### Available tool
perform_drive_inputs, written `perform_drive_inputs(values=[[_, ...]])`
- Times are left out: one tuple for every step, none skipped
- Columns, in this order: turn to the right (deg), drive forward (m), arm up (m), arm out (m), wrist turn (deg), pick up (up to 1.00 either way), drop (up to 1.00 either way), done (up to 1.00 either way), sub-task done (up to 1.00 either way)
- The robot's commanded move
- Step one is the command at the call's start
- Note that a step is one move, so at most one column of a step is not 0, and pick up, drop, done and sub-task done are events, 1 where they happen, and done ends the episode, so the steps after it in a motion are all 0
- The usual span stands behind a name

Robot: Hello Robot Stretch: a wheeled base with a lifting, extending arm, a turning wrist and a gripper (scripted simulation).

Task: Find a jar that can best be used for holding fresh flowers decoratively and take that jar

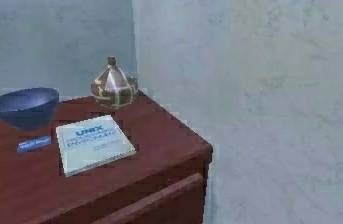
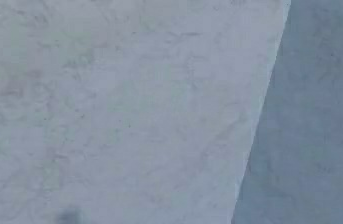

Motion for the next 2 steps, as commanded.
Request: perform_drive_inputs(values=[[-45.0, 0.00, 0.00, 0.00, 0.0, 0.00, 0.00, 0.00, 0.00], [-45.0, 0.00, 0.00, 0.00, 0.0, 0.00, 0.00, 0.00, 0.00]])
